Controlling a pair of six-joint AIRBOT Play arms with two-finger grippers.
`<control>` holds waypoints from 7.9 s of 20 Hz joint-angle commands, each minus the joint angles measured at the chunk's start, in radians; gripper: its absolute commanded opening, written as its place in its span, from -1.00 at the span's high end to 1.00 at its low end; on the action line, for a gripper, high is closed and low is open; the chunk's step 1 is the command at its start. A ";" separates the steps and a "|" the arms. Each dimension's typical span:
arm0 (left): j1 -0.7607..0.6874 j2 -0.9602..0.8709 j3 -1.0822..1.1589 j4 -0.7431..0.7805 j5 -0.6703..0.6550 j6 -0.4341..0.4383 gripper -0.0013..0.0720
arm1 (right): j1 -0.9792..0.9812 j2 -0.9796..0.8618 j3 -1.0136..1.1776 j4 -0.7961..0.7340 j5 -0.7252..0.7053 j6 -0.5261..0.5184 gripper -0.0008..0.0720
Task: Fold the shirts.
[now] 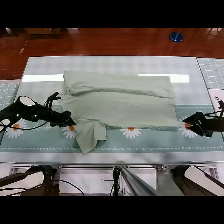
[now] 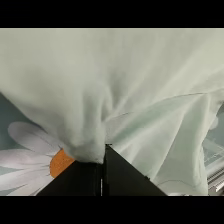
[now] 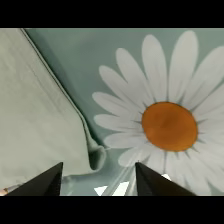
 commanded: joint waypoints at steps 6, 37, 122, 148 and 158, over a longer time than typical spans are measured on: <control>0.001 0.000 0.002 -0.005 0.002 0.013 0.91 | 0.170 -0.106 -0.078 0.122 -0.185 -0.010 0.12; 0.053 -0.574 1.102 -0.208 -0.155 -0.074 0.91 | 0.456 -0.419 0.649 0.223 -0.403 0.053 0.93; -0.299 -0.381 1.283 -0.530 -0.298 -0.039 0.92 | 0.616 0.077 0.623 -0.048 -0.053 0.262 0.92; -0.010 -0.151 1.047 -0.122 -0.571 -0.025 0.90 | 0.559 0.047 0.615 -0.610 0.103 0.359 -0.48; -0.010 -0.150 0.803 -0.085 -0.571 -0.043 0.59 | 0.455 -0.201 0.162 0.257 -0.201 -0.015 -0.67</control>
